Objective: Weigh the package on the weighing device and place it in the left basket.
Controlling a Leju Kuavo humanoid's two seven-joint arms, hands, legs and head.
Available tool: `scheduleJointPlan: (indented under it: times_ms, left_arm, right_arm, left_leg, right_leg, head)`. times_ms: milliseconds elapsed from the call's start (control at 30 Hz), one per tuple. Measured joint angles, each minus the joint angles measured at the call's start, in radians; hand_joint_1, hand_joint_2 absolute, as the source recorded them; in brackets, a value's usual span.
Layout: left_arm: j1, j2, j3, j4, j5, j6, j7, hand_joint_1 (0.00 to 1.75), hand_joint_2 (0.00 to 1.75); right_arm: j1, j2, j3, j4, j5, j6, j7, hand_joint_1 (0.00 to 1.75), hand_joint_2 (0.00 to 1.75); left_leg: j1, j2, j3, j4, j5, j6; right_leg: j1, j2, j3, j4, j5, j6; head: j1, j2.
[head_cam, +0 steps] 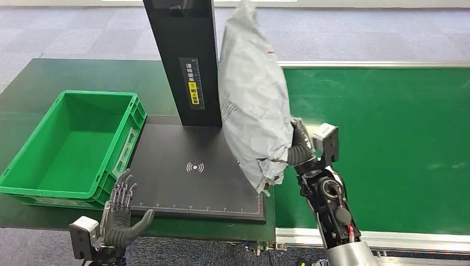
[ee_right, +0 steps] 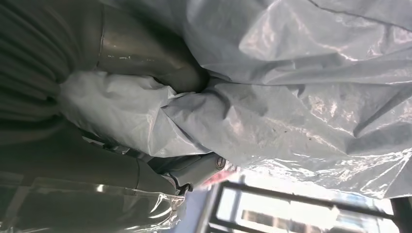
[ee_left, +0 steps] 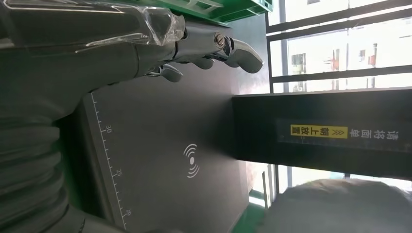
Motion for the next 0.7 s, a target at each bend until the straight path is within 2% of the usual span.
scheduleJointPlan:
  times_ms: [67,200,400,467,533,600,700]
  left_arm:
    - [-0.007,0.004,-0.006,0.01,-0.001,0.003,-0.001,0.0,1.75]
    - [-0.005,0.007,-0.015,0.018,-0.001,0.011,0.001,0.0,1.75]
    - [0.01,0.009,-0.015,0.009,0.001,0.016,0.022,0.0,1.75]
    - [0.011,0.01,-0.014,0.004,0.004,0.02,0.031,0.0,1.75]
    - [0.011,0.012,-0.014,0.002,0.009,0.021,0.035,0.0,1.75]
    - [0.011,0.014,-0.014,0.001,0.015,0.023,0.037,0.0,1.75]
    - [0.011,0.017,-0.014,0.001,0.022,0.026,0.037,0.0,1.75]
  right_arm:
    - [0.008,0.0,0.081,0.01,0.059,-0.031,0.018,1.75,1.75]
    - [-0.004,-0.012,0.254,0.056,0.232,-0.175,0.039,1.75,1.75]
    - [-0.054,-0.03,0.398,0.143,0.345,-0.251,0.117,1.75,1.75]
    - [-0.067,-0.036,0.423,0.163,0.361,-0.256,0.136,1.11,1.75]
    - [-0.08,-0.04,0.439,0.179,0.365,-0.255,0.148,0.24,1.75]
    - [-0.091,-0.043,0.449,0.195,0.36,-0.244,0.15,0.0,1.75]
    - [-0.103,-0.045,0.456,0.215,0.346,-0.228,0.142,0.0,1.75]
  left_leg:
    - [0.0,0.001,0.0,0.0,0.0,0.0]
    - [0.0,0.001,0.0,0.0,0.0,0.0]
    - [0.0,0.0,0.0,0.0,0.0,0.0]
    - [0.0,0.0,0.0,0.0,0.0,0.0]
    - [0.0,0.0,0.001,0.0,0.0,0.0]
    - [0.0,0.0,0.001,0.0,0.0,0.0]
    - [0.0,0.0,0.001,0.0,0.0,0.0]
  right_leg:
    - [0.0,0.0,0.0,0.0,0.0,0.0]
    - [0.0,0.0,0.0,0.0,0.0,0.0]
    - [0.0,0.0,0.0,0.0,0.0,0.0]
    - [0.0,0.0,0.0,0.0,0.0,0.0]
    - [0.0,0.0,0.0,0.0,0.0,0.0]
    - [0.0,0.0,0.001,0.0,0.0,0.0]
    - [0.0,0.0,0.001,0.0,0.0,0.0]
  head:
    - [0.0,0.0]
    - [0.0,0.0]
    - [0.0,0.0]
    - [0.0,0.0]
    - [0.0,0.0]
    - [0.0,0.0]
    - [0.0,0.0]
